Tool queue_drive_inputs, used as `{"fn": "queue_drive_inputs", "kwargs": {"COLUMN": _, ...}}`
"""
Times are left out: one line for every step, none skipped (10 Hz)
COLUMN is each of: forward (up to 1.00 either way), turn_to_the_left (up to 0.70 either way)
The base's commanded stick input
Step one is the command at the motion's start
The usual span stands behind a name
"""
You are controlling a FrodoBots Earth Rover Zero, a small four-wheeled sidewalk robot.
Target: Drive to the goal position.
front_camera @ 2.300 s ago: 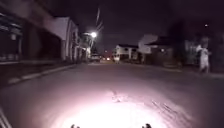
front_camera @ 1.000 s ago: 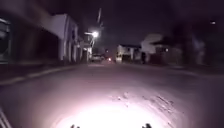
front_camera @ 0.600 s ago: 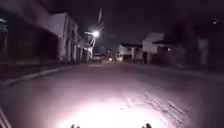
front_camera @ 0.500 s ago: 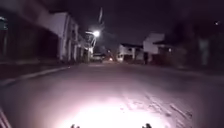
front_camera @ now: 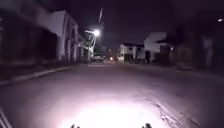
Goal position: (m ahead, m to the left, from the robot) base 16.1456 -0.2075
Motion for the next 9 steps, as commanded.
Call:
{"fn": "queue_drive_inputs", "kwargs": {"forward": 0.7, "turn_to_the_left": 0.0}}
{"fn": "queue_drive_inputs", "kwargs": {"forward": 0.7, "turn_to_the_left": 0.0}}
{"fn": "queue_drive_inputs", "kwargs": {"forward": 0.7, "turn_to_the_left": 0.0}}
{"fn": "queue_drive_inputs", "kwargs": {"forward": 0.7, "turn_to_the_left": 0.0}}
{"fn": "queue_drive_inputs", "kwargs": {"forward": 0.7, "turn_to_the_left": 0.0}}
{"fn": "queue_drive_inputs", "kwargs": {"forward": 0.7, "turn_to_the_left": 0.0}}
{"fn": "queue_drive_inputs", "kwargs": {"forward": 0.7, "turn_to_the_left": 0.0}}
{"fn": "queue_drive_inputs", "kwargs": {"forward": 0.7, "turn_to_the_left": 0.0}}
{"fn": "queue_drive_inputs", "kwargs": {"forward": 0.7, "turn_to_the_left": 0.0}}
